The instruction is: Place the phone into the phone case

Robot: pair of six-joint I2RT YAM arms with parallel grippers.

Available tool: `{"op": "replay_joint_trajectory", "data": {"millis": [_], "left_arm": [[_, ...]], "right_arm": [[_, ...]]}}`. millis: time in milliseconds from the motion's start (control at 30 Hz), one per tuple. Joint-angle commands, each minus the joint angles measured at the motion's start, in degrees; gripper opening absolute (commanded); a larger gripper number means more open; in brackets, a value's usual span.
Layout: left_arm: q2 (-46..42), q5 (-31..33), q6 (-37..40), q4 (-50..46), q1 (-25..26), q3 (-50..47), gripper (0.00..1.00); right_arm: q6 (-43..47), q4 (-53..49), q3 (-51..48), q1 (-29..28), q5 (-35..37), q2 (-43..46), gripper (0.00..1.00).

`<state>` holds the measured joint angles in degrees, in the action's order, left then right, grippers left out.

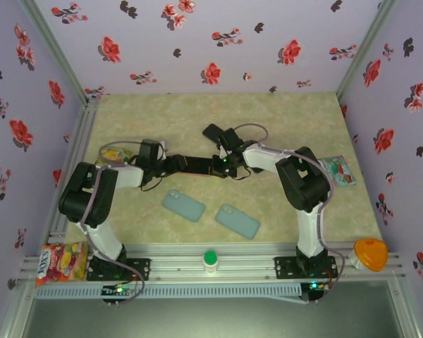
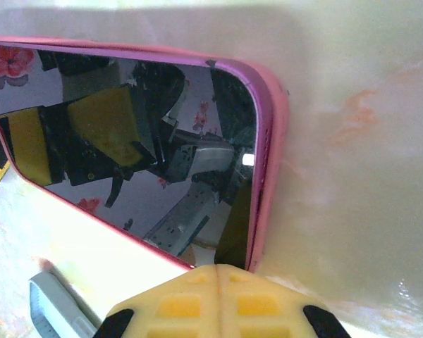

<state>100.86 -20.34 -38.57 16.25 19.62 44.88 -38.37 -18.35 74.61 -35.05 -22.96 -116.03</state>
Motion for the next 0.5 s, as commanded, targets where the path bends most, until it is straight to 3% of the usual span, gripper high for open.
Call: {"op": "replay_joint_trajectory", "data": {"millis": [0,200,467], "left_arm": [[-1.26,0.41,1.05,-1.66,0.28,-1.03,0.57],[-2.67,1.74,1.38,-2.69,0.21,-0.85,0.57],[-4.0,4.22,1.81,-4.65,0.21,0.01,0.57]], "right_arm": [[-1.98,-2.11,-3.94,-0.55,6.26,-4.57,0.0],[-4.26,0.08,-2.85,0.82,3.53,3.73,0.0],[1.05,-4.6,3.76,3.47,3.27,8.12,0.01]]}}
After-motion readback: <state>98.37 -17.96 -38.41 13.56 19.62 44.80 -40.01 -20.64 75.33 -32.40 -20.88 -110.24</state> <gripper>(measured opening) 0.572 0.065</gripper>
